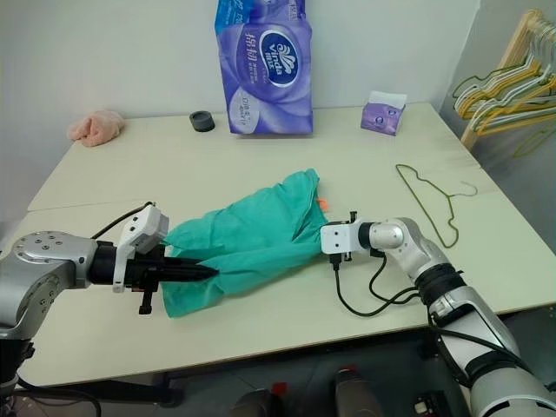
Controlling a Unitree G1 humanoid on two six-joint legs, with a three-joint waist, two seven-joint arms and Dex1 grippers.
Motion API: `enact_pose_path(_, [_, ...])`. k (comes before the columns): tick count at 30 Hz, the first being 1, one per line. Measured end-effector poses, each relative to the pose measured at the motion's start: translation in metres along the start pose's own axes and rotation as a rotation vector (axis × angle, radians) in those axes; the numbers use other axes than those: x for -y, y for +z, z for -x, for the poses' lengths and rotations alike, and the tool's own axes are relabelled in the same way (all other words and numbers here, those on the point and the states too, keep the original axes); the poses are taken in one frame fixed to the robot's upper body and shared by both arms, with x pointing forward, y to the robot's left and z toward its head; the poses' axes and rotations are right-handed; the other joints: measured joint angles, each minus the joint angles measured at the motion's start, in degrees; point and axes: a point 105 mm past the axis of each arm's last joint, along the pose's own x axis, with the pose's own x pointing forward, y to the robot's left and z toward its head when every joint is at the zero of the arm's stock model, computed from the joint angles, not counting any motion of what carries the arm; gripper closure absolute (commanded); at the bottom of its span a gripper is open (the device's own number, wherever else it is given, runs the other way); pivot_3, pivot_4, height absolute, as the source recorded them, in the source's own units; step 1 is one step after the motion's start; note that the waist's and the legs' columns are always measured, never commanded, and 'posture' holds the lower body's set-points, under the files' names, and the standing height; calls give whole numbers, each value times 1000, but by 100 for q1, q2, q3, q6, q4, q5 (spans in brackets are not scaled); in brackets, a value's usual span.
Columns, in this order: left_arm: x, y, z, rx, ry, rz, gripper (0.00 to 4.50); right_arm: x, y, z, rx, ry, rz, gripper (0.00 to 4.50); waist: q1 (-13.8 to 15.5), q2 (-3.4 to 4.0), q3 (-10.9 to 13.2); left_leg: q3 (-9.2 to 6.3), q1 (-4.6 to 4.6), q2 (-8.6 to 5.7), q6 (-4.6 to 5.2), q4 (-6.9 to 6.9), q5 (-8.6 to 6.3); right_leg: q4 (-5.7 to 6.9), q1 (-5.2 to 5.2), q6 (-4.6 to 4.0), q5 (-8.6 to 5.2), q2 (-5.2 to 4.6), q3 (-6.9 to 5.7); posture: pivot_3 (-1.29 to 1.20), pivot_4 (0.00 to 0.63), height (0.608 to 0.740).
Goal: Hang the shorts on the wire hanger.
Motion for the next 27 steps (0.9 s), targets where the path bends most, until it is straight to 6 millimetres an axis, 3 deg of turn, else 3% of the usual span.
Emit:
enact_pose_path(2, [-11,1,1,-7,44,-26,4500,7,4,5,20,-7,-10,4408,5,0,0,-1,-1,0,0,0,0,0,0,0,0,0,-2,-135,106,740])
enact_pose_path(3, [-18,2,1,-4,67,-37,4500,12,8,9,39,-9,-19,4465,9,0,0,-2,-1,0,0,1,0,0,1,0,1,0,-2,-139,104,740])
enact_pose_path(10, [-67,22,-24,33,192,-180,4500,42,33,35,138,38,-188,4465,15,-2,-2,-4,-6,-6,0,8,0,0,2,2,5,-4,-12,-158,99,740])
enact_pose_path(14, [-87,51,-46,46,190,-324,4500,46,34,68,129,190,-370,4465,51,-2,-2,-10,-32,-13,0,21,0,-2,-14,3,5,-10,-19,-176,99,740])
enact_pose_path(18, [-114,85,-57,26,275,-465,4500,68,19,80,55,165,-442,4465,-18,-3,-3,2,-31,-17,1,30,0,1,-14,11,10,-14,-12,-186,96,740])
enact_pose_path(21, [-147,111,-50,-8,513,-557,4500,104,-12,78,-99,-34,-445,4465,-117,-3,0,16,-38,-19,2,27,0,10,-35,18,16,-18,2,-196,98,740])
enact_pose_path(22, [-159,131,-40,13,637,-597,4500,129,-16,81,-148,-158,-391,4465,-163,-3,0,21,-92,-22,-1,32,2,38,-96,19,16,-22,9,-201,98,740])
enact_pose_path(24, [-168,167,-22,68,808,-663,4500,170,-6,86,-181,-341,-266,4465,-229,-4,0,33,-168,-22,-45,58,27,84,-197,22,14,-23,24,-209,101,740])
enact_pose_path(25, [-170,189,-6,100,917,-721,4500,197,7,93,-187,-467,-161,4465,-313,-4,0,31,-232,-22,-72,64,43,96,-259,22,14,-24,26,-209,101,740])
enact_pose_path(27, [-167,225,23,136,1081,-872,4500,236,34,113,-170,-681,24,4465,-419,-3,-1,31,-276,-22,-92,53,55,98,-308,22,15,-26,53,-207,103,740])
